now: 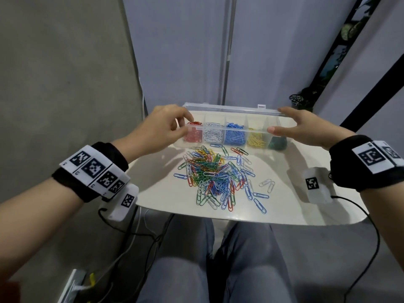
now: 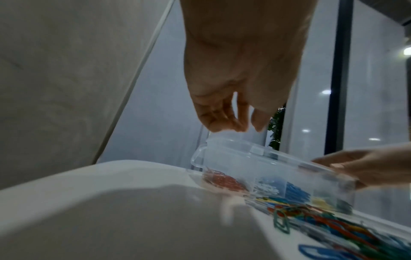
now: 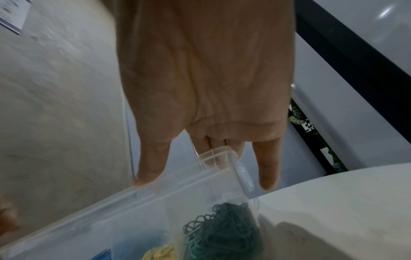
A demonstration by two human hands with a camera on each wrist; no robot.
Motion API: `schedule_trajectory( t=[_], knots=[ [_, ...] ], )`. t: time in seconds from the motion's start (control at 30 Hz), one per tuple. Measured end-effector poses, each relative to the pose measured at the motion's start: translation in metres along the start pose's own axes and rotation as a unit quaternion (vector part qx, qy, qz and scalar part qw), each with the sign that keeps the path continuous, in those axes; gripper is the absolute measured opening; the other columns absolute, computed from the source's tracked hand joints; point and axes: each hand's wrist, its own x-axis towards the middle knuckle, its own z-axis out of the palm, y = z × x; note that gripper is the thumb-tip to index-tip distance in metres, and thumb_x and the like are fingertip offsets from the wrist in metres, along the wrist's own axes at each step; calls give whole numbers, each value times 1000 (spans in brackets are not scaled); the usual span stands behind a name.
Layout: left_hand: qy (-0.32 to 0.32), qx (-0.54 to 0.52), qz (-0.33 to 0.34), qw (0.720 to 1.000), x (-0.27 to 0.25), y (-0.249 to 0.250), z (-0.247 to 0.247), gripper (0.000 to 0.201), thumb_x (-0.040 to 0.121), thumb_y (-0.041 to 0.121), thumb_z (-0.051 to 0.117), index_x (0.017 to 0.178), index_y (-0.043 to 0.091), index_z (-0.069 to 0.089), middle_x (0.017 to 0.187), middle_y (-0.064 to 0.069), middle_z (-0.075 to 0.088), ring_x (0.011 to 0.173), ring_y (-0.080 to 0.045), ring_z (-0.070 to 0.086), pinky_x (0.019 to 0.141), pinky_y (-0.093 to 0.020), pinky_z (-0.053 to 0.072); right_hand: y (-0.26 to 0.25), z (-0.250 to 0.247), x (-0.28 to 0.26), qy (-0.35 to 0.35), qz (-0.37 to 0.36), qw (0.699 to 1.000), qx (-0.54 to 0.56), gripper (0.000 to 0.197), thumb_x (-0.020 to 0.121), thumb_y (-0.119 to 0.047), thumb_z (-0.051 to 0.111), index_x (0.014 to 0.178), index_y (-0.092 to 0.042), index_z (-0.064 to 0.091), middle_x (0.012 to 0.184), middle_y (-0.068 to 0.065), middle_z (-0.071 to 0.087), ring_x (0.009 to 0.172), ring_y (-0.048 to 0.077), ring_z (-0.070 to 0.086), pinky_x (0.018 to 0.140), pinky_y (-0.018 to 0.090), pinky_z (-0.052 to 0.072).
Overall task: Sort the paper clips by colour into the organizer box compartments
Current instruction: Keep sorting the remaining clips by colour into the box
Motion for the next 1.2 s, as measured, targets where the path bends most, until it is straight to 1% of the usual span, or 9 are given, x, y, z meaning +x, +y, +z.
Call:
schedule_trajectory(
  t=[0.27, 0.4, 0.5, 0.57, 0.73, 0.9, 0.97, 1.07, 1.2],
  knots=[
    [-239, 25, 68, 968, -5, 23, 21, 35, 86, 33, 71, 118, 22, 64, 97, 7, 58, 82, -11, 55, 80, -31, 46, -4, -5, 1, -4, 23, 1000, 7, 87, 75, -52, 71, 147, -18, 37, 150, 2, 41, 136, 21, 39, 111, 31, 28],
    [-312, 53, 80, 945, 3, 36, 28, 42, 93, 15, 62, 133, 24, 56, 111, 8, 52, 91, -6, 48, 82, -19, 36, -6, -6, 0, -7, 28, 1000, 5, 87, 75, -51, 72, 147, -18, 37, 150, 2, 41, 137, 21, 39, 111, 31, 28],
    [-352, 58, 100, 929, 6, 38, 31, 49, 91, 2, 58, 134, 26, 57, 124, 7, 52, 107, -9, 48, 94, -24, 39, -5, -5, 0, -3, 31, 999, 6, 85, 76, -50, 72, 147, -18, 37, 150, 2, 41, 137, 21, 38, 110, 30, 27],
    [-355, 65, 114, 926, 8, 38, 33, 45, 89, 4, 63, 128, 26, 62, 122, 6, 54, 109, -12, 50, 95, -28, 42, -6, -5, 0, -4, 33, 999, 6, 86, 76, -51, 71, 147, -19, 37, 150, 1, 40, 138, 21, 37, 112, 32, 27],
    [-303, 43, 119, 945, 11, 33, 39, 21, 82, 9, 72, 101, 17, 72, 88, 10, 61, 76, -5, 53, 75, -26, 45, -6, -5, -2, -3, 39, 999, 17, 85, 76, -49, 72, 148, -20, 37, 151, 0, 39, 139, 20, 36, 111, 31, 26],
    [-254, -17, 48, 966, 15, 31, 36, 9, 80, 12, 77, 88, 15, 76, 78, 8, 70, 67, 4, 58, 67, -7, 41, -7, -4, -3, 3, 35, 999, 26, 82, 79, -45, 73, 148, -18, 38, 150, 0, 41, 137, 18, 37, 104, 25, 26],
    [-240, -68, 4, 968, 17, 32, 31, 8, 79, 12, 78, 86, 13, 76, 77, 5, 72, 67, 1, 61, 65, -11, 48, -6, -4, -3, 3, 34, 999, 27, 82, 78, -46, 73, 148, -18, 38, 150, -1, 41, 138, 17, 37, 103, 23, 25],
    [-242, -169, -76, 952, 18, 33, 24, 8, 79, 4, 77, 86, 7, 75, 75, -6, 73, 61, -8, 63, 56, -23, 53, -6, -5, -3, 3, 31, 999, 27, 82, 78, -46, 73, 147, -18, 38, 150, -1, 41, 137, 17, 37, 102, 22, 25],
    [-252, -274, -138, 918, 17, 35, 17, 7, 81, -3, 71, 88, -2, 71, 66, -5, 69, 50, -10, 59, 50, -19, 50, -6, -4, -3, 7, 27, 999, 27, 80, 79, -45, 73, 147, -18, 39, 148, -1, 43, 136, 17, 38, 102, 22, 26]
  ],
)
